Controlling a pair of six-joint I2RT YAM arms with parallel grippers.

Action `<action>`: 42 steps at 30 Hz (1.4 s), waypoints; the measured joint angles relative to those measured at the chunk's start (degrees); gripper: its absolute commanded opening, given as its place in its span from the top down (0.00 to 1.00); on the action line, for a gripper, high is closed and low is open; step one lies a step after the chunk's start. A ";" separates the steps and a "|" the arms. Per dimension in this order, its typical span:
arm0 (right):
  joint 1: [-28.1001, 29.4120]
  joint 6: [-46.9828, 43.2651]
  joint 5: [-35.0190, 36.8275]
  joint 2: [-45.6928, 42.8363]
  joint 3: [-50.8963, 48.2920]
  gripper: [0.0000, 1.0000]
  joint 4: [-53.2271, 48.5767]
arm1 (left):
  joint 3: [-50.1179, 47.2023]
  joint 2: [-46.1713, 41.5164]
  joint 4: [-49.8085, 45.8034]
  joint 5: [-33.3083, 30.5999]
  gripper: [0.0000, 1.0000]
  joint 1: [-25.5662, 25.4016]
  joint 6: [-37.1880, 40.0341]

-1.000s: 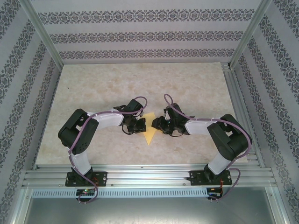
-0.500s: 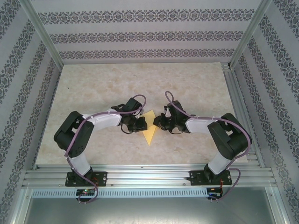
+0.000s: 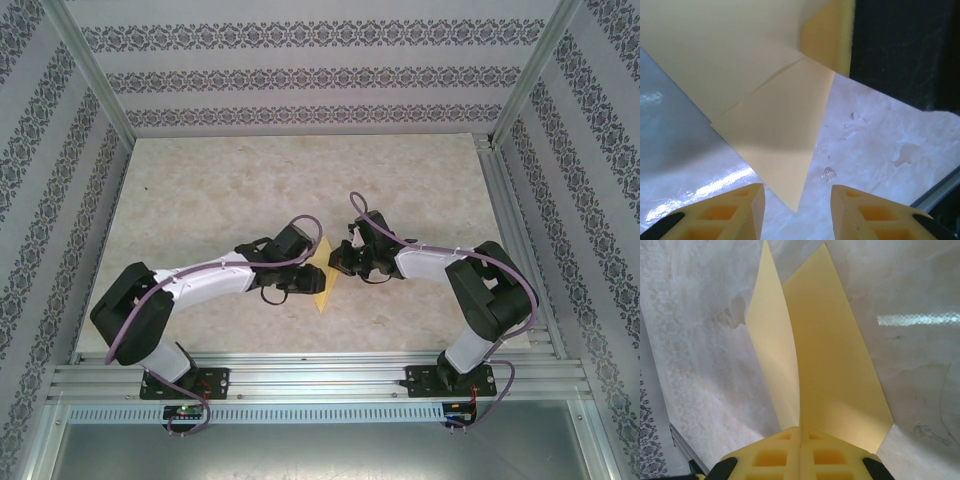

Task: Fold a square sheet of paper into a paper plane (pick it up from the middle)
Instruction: Fourth fold the wing at the center of the table.

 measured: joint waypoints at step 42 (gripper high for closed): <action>-1.16 0.48 -1.86 1.25 1.16 0.90 -2.58 | 12.52 10.38 -8.35 -25.44 0.45 -12.98 2.32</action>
